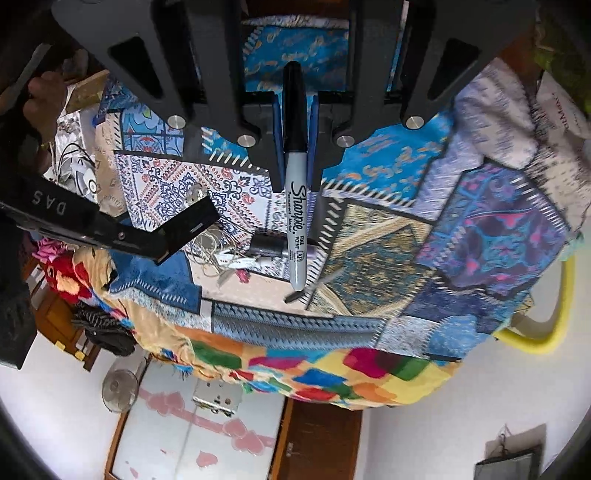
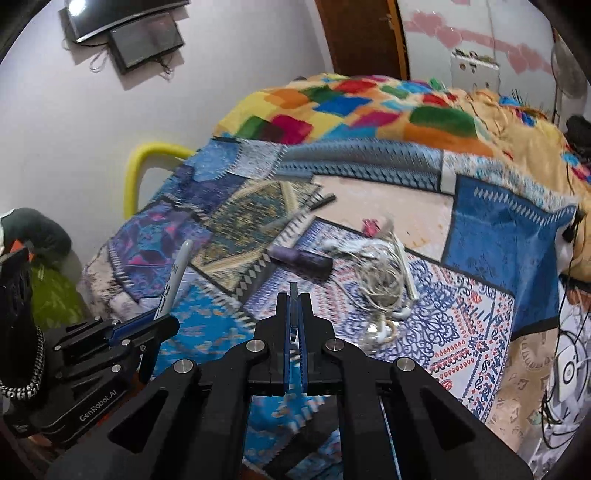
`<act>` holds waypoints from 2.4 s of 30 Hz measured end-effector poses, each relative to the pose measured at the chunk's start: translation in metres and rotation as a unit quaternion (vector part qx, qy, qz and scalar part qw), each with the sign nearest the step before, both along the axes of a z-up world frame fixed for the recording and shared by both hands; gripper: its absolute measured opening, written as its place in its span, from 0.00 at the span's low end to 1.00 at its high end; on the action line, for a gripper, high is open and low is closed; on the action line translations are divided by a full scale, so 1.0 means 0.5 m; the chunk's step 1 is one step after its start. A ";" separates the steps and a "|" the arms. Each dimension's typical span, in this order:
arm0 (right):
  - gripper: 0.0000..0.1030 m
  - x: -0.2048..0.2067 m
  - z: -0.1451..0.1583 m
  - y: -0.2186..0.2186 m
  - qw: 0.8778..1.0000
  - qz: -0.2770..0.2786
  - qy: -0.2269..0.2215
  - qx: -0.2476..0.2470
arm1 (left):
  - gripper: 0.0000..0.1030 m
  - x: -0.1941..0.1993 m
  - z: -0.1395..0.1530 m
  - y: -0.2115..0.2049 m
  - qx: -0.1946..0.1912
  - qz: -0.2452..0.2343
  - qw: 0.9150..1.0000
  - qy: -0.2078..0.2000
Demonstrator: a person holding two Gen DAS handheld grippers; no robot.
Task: Collect trash
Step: 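Carry the Sharpie in the left tool down over the white bin, then open the left tool to drop the Sharpie into the white bin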
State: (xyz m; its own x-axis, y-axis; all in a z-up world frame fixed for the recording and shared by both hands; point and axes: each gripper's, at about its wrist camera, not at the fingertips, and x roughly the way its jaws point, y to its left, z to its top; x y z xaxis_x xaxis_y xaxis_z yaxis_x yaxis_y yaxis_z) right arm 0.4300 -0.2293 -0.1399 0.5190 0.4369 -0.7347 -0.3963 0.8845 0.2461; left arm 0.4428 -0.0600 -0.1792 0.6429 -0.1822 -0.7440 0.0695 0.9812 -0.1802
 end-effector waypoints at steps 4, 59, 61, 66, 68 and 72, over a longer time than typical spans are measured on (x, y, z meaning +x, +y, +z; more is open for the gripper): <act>0.04 -0.047 0.059 0.029 1.000 0.017 -0.021 0.006 | 0.10 -0.060 0.051 0.040 0.005 0.023 1.000 -0.016; 0.04 -0.361 -0.398 0.582 0.940 0.240 0.202 -0.135 | 0.10 -0.472 -0.435 0.479 -0.076 0.271 0.916 0.287; 0.04 -0.357 -0.425 0.593 0.937 0.240 0.215 -0.137 | 0.10 -0.471 -0.472 0.487 -0.088 0.280 0.906 0.305; 0.04 -0.352 -0.489 0.617 0.927 0.247 0.231 -0.160 | 0.10 -0.471 -0.551 0.515 -0.121 0.306 0.883 0.335; 0.04 -0.354 -0.507 0.627 0.923 0.255 0.227 -0.174 | 0.10 -0.471 -0.573 0.524 -0.131 0.317 0.875 0.343; 0.04 -0.354 -0.535 0.633 0.919 0.261 0.220 -0.197 | 0.10 -0.469 -0.620 0.544 -0.146 0.338 0.861 0.352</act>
